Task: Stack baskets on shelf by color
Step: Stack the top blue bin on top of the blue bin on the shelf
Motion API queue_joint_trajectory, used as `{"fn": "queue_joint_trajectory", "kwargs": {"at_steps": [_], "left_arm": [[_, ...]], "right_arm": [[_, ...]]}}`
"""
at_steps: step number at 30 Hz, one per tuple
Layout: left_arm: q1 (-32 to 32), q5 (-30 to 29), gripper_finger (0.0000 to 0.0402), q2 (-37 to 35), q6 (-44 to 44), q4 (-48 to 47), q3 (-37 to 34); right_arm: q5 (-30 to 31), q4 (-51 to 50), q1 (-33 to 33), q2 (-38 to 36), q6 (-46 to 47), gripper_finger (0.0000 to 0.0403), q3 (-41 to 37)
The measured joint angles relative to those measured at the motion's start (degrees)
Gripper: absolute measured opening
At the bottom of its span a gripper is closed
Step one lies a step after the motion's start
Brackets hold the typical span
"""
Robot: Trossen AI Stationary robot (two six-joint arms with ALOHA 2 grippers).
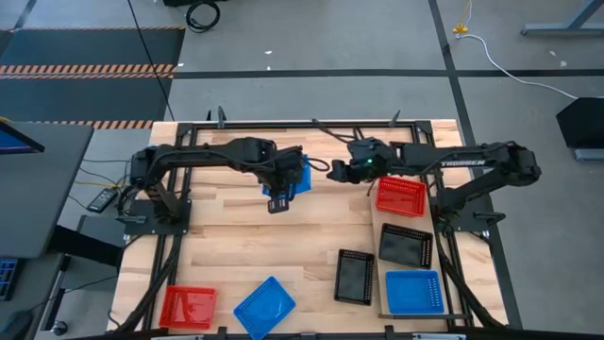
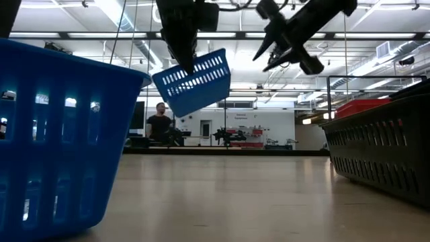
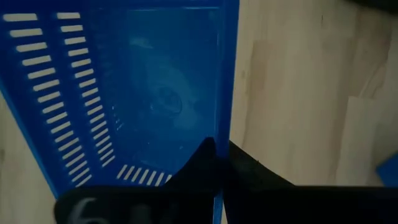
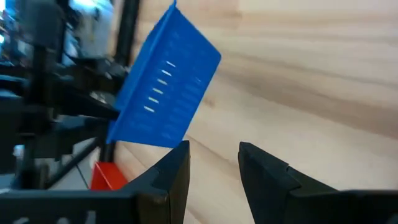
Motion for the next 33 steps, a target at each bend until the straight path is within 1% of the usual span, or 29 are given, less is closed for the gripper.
{"fn": "queue_joint_trajectory", "kwargs": {"at_steps": [5,8,12,16,21,27,30,33], "left_arm": [[-0.2,1.4,0.0012,3.3,-0.8,-0.1,0.0],[-0.5,4.1,0.0022,5.2,-3.3,0.4,0.0],[-1.6,4.5,0.0042,7.9,-7.6,3.5,0.0],[-2.9,4.6,0.0073,8.6,-8.8,6.6,0.0],[-3.3,4.6,0.0128,8.6,-11.2,7.9,0.0],[-3.3,4.5,0.0194,8.5,-12.0,5.7,0.0],[-3.0,4.5,0.0214,7.7,-11.8,3.2,0.0],[-2.3,4.4,0.0223,6.0,-11.5,0.9,0.0]], "right_arm": [[-4.2,-0.1,-0.3,4.9,-0.8,0.0141,0.0],[-4.3,-0.6,-0.1,6.4,-0.8,0.0141,0.0],[-4.3,-3.0,0.0,6.8,-0.3,0.0141,0.0],[-4.6,-5.0,0.0,6.4,-0.3,0.0141,0.0],[-4.8,-5.8,0.0,6.4,-0.1,0.0141,0.0],[-5.7,-5.8,0.0,6.4,0.3,0.0141,0.0],[-6.7,-6.6,0.3,6.5,0.6,0.0142,0.0],[-6.9,-11.0,1.5,6.8,1.8,0.0142,0.0]]}}
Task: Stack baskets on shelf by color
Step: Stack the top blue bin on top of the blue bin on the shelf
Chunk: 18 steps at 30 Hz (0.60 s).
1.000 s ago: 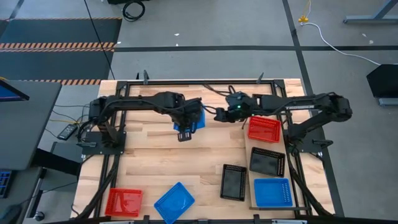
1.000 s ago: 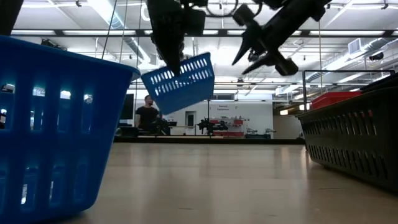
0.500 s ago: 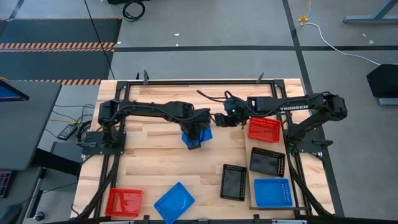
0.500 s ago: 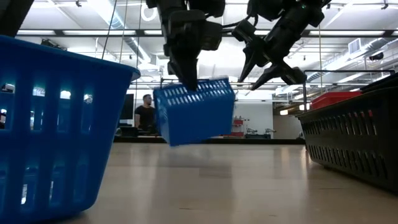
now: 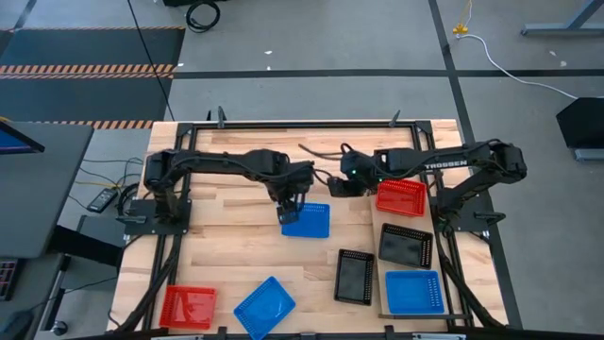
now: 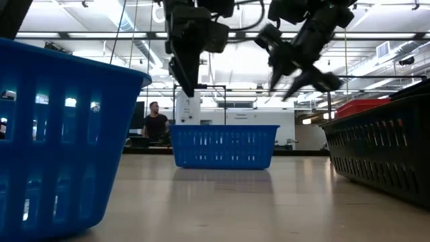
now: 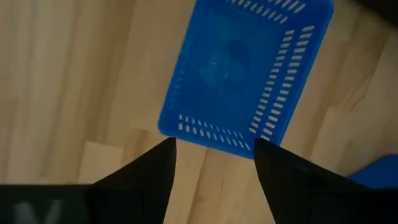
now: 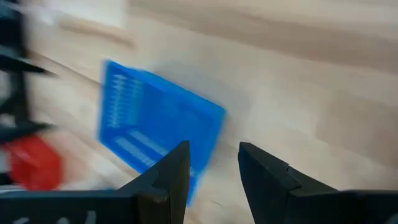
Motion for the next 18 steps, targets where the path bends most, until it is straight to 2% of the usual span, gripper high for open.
{"fn": "queue_joint_trajectory", "kwargs": {"at_steps": [4,10,18], "left_arm": [[1.2,-1.3,0.0217,-4.3,0.2,-1.0,0.0],[3.1,-3.1,0.02,-13.3,-0.3,1.8,0.0],[3.6,-6.2,0.0192,-23.6,-3.5,8.3,0.1]], "right_arm": [[-0.5,-4.3,2.9,1.0,0.7,0.0142,0.0],[-0.2,-4.0,8.4,2.7,7.6,0.0142,0.0],[1.2,6.8,12.8,9.7,16.8,0.0142,0.0]]}}
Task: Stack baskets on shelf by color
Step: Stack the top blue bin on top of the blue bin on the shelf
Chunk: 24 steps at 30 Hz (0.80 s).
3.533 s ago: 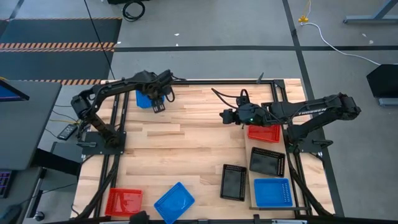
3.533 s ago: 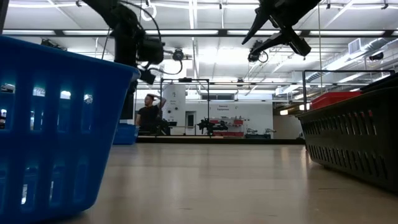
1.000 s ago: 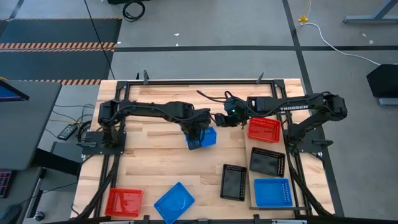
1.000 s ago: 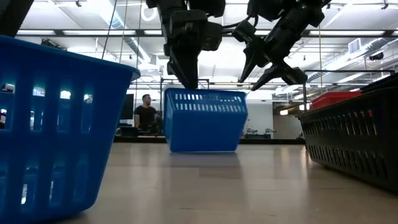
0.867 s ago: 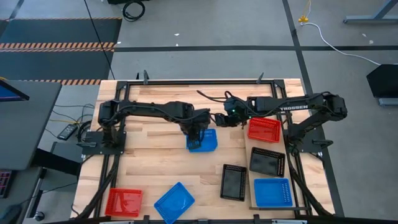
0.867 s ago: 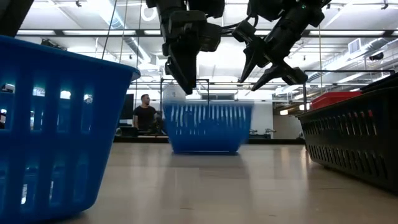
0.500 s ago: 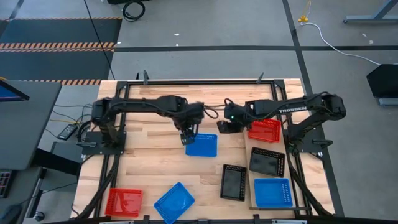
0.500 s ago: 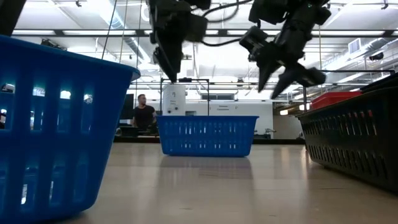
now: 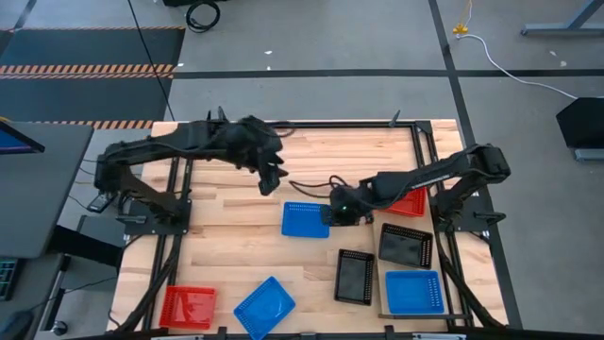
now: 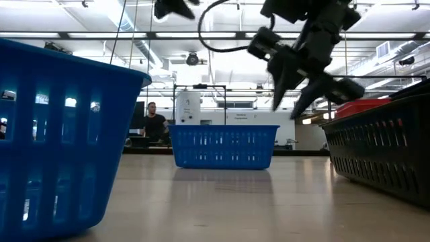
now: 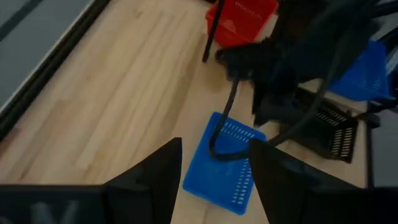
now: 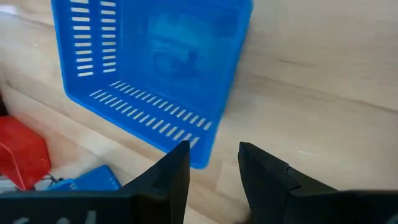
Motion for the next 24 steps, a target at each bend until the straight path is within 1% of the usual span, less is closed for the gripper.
{"fn": "queue_joint_trajectory", "kwargs": {"at_steps": [4,9,13,18,21,24], "left_arm": [[0.0,-0.7,0.019,-3.2,0.0,-0.7,0.0],[-0.2,-0.9,0.0189,-5.5,-0.1,-2.6,-0.1],[-0.3,-0.8,0.0189,-6.3,0.2,-3.4,-0.1],[-0.9,-0.7,0.0189,-6.3,0.5,-4.1,-0.1],[-1.8,-0.7,0.0186,-6.1,0.4,-4.3,-0.1],[-2.8,-0.7,0.0182,-6.1,0.2,-4.0,-0.1]], "right_arm": [[1.4,1.0,0.1,2.7,2.8,0.0142,0.0],[5.0,2.1,-0.6,3.7,4.6,0.0142,0.0],[6.6,5.5,-1.3,4.4,4.1,0.0142,0.1],[6.4,5.1,-1.4,7.9,2.3,0.014,-0.1],[5.3,7.7,-1.5,9.7,1.6,0.0127,0.0],[5.6,10.2,-1.5,10.9,1.4,0.01,0.0]]}}
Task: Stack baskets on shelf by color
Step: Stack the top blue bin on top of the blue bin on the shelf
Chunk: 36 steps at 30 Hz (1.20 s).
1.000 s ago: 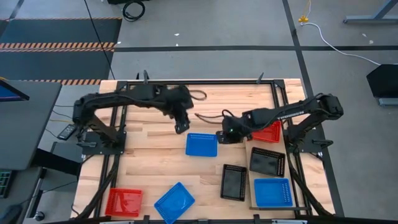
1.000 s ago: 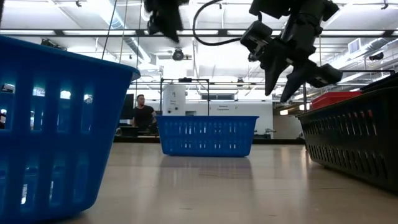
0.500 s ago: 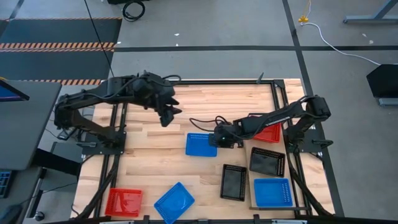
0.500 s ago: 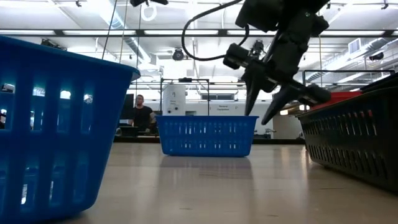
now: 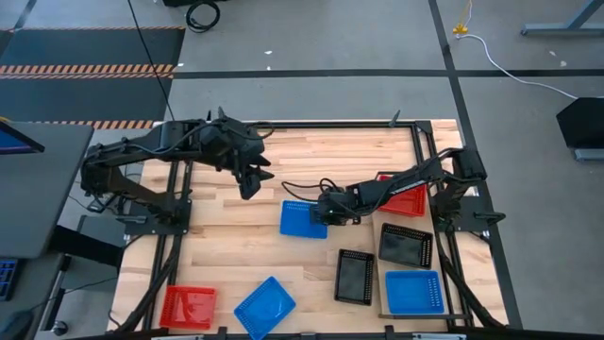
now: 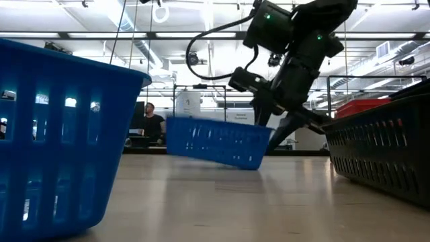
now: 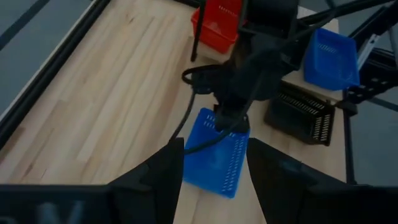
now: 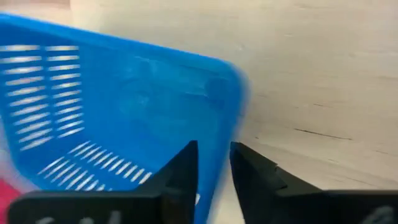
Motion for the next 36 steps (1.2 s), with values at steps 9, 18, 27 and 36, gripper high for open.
{"fn": "queue_joint_trajectory", "kwargs": {"at_steps": [9,18,27,36], "left_arm": [[-0.7,-0.2,0.0172,0.0,-3.0,0.2,0.0],[-0.7,-1.3,0.0172,0.0,-8.0,0.7,0.0],[-0.7,-4.6,0.0172,0.0,-9.2,3.8,0.0],[-0.7,-5.6,0.0172,0.0,-9.4,4.2,0.0]], "right_arm": [[-0.5,1.7,-0.9,0.1,-6.2,0.0011,-0.1],[-10.7,2.7,-1.2,-7.7,-11.8,0.0008,-0.1],[-15.3,-12.5,0.1,-26.6,-10.5,0.0006,-0.1],[-16.0,-37.3,9.5,-43.1,4.2,0.0006,-0.1]]}}
